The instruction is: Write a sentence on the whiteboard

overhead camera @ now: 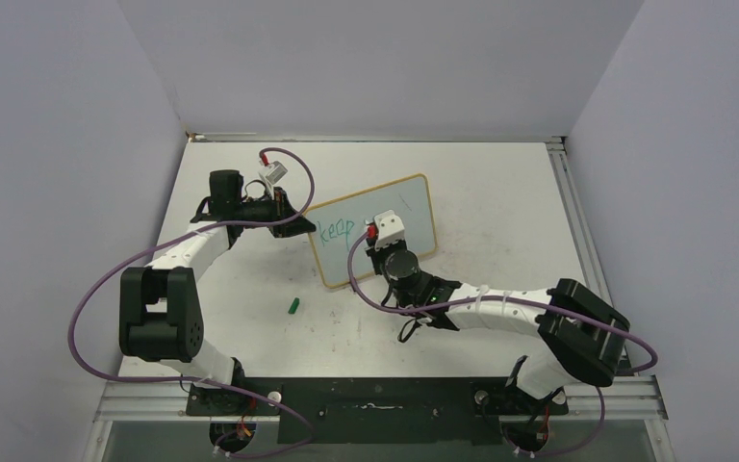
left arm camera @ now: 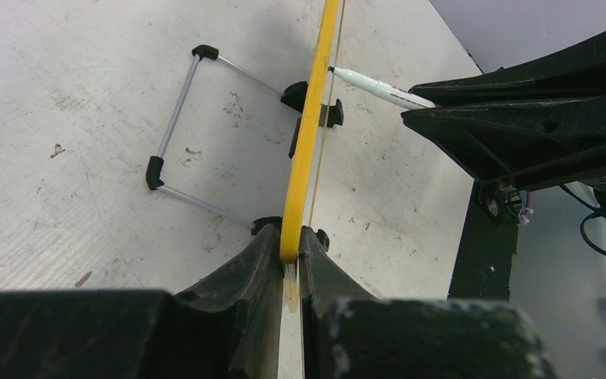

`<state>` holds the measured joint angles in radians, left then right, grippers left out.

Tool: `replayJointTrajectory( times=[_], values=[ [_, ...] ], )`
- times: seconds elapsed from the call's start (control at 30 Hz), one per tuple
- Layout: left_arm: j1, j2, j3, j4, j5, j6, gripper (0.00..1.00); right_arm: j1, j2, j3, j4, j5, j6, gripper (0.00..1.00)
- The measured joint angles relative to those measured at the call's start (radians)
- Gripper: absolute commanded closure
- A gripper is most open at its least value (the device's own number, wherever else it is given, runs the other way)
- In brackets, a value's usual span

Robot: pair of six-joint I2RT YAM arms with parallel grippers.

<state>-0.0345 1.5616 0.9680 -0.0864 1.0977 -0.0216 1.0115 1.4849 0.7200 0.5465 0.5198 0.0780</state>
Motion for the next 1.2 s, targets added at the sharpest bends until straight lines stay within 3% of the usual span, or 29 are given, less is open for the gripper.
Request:
replayJointTrajectory(
  times=[1.2],
  values=[
    [0.0,0.0,0.0,0.0,-0.003,0.0,1.0,-0.018,0.009,-0.03,0.037,0.034,0.042,0.95]
  ],
)
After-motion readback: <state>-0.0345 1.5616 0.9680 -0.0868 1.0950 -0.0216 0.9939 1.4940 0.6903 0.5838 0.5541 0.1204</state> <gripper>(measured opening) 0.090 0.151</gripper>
